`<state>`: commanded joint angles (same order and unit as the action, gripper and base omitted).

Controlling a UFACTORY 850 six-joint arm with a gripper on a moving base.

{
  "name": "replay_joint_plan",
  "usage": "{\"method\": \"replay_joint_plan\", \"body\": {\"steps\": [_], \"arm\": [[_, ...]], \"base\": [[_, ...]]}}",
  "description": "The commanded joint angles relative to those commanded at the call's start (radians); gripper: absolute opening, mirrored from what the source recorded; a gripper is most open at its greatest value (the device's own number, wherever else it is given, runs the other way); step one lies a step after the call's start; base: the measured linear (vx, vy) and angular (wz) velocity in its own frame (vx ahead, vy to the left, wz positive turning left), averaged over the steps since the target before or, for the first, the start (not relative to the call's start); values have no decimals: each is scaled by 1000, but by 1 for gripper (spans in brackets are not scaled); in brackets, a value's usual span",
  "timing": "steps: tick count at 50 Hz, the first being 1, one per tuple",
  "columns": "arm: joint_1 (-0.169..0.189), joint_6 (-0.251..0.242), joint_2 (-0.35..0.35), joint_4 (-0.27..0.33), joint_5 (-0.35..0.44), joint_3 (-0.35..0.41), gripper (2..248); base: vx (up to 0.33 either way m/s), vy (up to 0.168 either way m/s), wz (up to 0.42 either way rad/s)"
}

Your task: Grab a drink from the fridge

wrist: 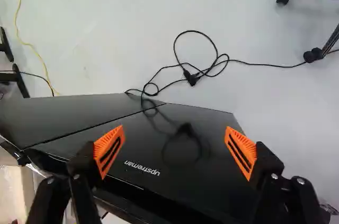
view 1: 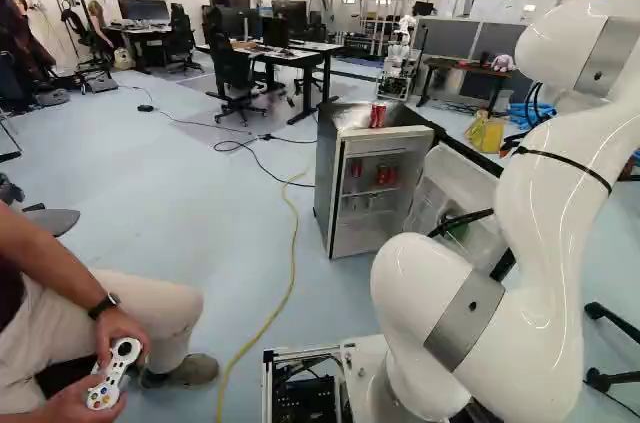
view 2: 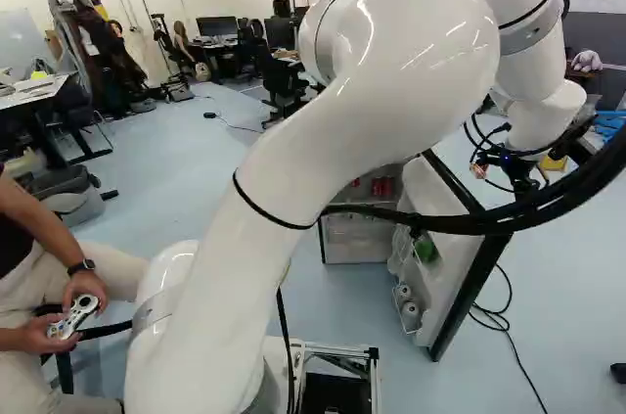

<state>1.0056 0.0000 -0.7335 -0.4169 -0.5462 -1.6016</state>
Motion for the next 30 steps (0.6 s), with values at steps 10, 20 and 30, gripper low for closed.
{"method": "replay_joint_plan", "body": {"steps": [10,20,30], "arm": [[0,0,-2,0,0,-1,247],[2,0,2,0,0,5,247],[6,0,10,0,-2,19,247]], "base": [[0,0,0],[0,0,0],[0,0,0]]}}
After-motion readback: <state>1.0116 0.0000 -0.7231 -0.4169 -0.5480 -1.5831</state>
